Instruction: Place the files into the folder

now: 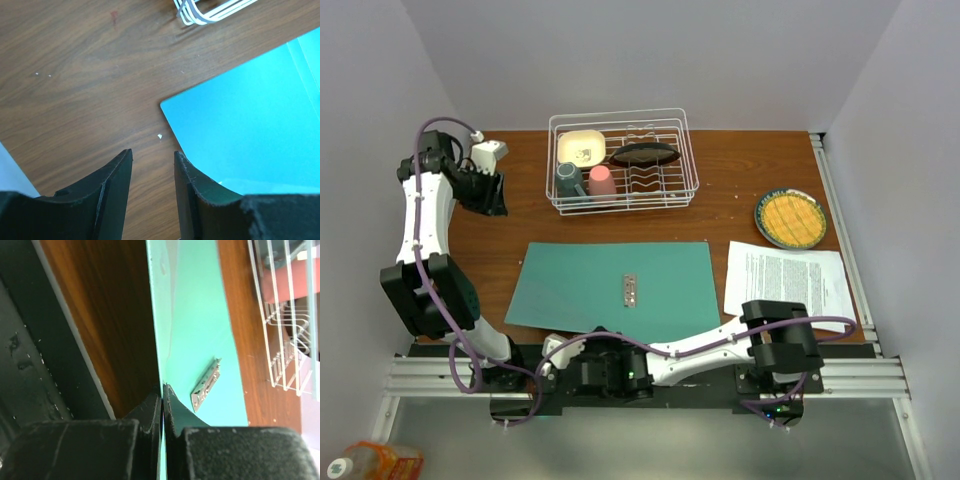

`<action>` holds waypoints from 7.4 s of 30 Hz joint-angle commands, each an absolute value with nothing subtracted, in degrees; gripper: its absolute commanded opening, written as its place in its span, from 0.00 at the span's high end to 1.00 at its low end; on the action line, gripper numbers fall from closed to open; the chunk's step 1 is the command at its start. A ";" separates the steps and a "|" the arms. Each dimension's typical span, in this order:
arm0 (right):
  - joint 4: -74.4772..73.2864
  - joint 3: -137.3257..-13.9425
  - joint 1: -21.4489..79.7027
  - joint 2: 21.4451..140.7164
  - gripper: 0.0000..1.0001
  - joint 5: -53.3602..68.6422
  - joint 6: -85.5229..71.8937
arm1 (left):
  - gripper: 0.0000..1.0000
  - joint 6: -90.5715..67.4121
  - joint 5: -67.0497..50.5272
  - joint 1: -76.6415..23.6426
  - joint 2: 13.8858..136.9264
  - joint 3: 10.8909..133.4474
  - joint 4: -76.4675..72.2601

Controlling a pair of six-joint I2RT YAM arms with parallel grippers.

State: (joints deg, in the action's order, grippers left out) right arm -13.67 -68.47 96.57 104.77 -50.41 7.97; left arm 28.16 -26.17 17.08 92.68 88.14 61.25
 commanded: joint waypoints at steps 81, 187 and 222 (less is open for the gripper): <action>-45.79 -47.99 0.44 52.29 0.12 -24.44 -60.47 | 0.12 3.61 -21.54 -53.53 144.13 122.43 18.64; -24.61 -35.24 21.27 73.39 0.24 -18.02 -68.99 | 0.83 19.18 -35.67 -49.40 117.68 81.38 33.75; -21.88 -28.83 21.36 69.52 0.25 -17.23 -69.61 | 0.55 -9.93 -46.15 -39.46 130.96 96.07 22.86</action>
